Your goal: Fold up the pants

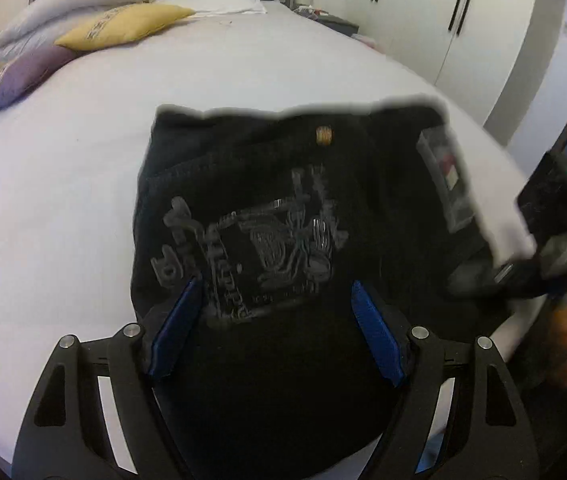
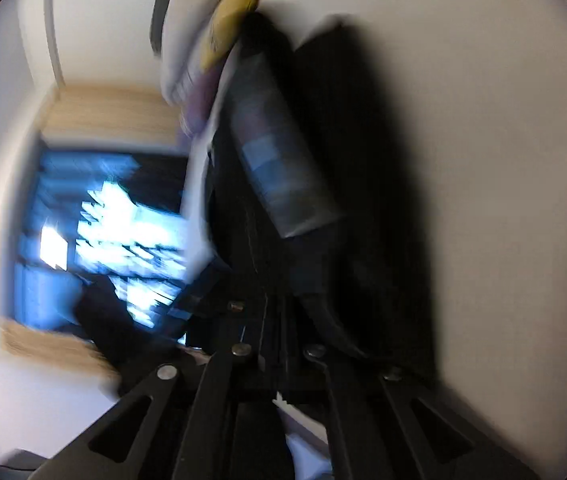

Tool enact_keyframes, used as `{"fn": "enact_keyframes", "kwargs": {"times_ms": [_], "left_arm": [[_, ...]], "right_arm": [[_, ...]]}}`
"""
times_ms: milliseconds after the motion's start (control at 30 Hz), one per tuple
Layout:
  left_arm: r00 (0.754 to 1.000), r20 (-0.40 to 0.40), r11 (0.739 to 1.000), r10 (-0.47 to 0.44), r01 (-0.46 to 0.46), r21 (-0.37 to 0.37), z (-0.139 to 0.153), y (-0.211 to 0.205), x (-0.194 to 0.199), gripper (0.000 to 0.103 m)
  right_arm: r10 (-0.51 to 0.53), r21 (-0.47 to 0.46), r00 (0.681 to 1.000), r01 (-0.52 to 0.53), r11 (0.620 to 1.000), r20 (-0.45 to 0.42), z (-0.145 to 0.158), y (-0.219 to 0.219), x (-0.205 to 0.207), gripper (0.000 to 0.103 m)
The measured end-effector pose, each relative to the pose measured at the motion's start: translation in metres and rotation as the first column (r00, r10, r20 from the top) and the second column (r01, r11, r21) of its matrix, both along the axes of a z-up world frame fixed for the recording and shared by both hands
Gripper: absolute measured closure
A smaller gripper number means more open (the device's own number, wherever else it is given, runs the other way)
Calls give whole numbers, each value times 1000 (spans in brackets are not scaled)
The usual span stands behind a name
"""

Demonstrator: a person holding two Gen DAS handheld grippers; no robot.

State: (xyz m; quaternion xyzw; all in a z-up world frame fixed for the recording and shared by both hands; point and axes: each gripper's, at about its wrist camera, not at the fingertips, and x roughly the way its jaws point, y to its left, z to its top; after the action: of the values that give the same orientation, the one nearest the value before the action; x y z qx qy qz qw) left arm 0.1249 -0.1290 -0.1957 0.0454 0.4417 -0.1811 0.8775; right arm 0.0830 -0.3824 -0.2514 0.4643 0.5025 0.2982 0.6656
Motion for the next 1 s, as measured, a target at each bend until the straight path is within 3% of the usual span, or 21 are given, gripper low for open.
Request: {"fn": "enact_keyframes", "kwargs": {"times_ms": [100,167,200,233,333,400,500,567,600,667,700,733,800,867,900,933,1000], "left_arm": [[1000,-19,1000,5,-5,-17,10,4,-2,27],[1000,4,998,-5,5,-62,33,11,0,27],[999,43,997,-6,9,-72,51,15,2,27],[998,66,997,-8,13,-73,63,18,8,27],[997,74,997,-11,17,-82,81,26,44,27],[998,58,998,3,1,-59,77,25,81,27],[997,-79,992,7,-17,-127,53,25,135,27],[990,-126,995,62,-71,-67,28,26,156,27],[984,-158,995,79,-87,-45,10,27,166,27],[971,-218,987,103,-126,-98,-14,35,176,23],[972,-211,984,106,-134,-121,-14,39,176,23],[973,-202,980,113,-142,-137,-11,42,175,23],[975,-140,970,173,-194,-149,8,55,162,24],[976,-70,949,204,-215,-232,32,74,135,24],[977,-44,941,209,-214,-262,43,82,116,24],[978,-29,940,206,-206,-270,49,85,101,24],[982,-19,939,187,-184,-291,50,84,68,24]], "right_arm": [[-13,-37,998,15,999,56,10,-22,-13,103],[-16,-116,997,24,993,71,24,-32,-15,103],[-20,-124,996,31,992,92,36,-37,-14,98],[-29,-126,993,44,991,117,47,-39,-12,88],[-35,-93,978,55,994,205,87,-34,9,68],[-1,-65,968,18,998,250,106,-20,32,64],[72,-53,961,-60,997,267,112,14,70,56],[84,-115,975,-61,991,207,93,31,96,56],[71,-173,989,-48,984,132,73,34,107,56],[22,-244,998,-8,970,56,39,29,112,92],[-40,-239,999,48,970,37,22,15,107,103],[-80,-175,996,85,981,34,16,10,102,103],[-131,-158,991,136,978,41,19,-5,88,103],[-105,-192,992,117,974,75,40,-10,83,80],[-77,-202,991,99,974,111,54,-9,84,61],[-36,-221,986,72,973,163,75,-4,92,56],[72,-310,966,10,951,250,110,20,115,56]]}}
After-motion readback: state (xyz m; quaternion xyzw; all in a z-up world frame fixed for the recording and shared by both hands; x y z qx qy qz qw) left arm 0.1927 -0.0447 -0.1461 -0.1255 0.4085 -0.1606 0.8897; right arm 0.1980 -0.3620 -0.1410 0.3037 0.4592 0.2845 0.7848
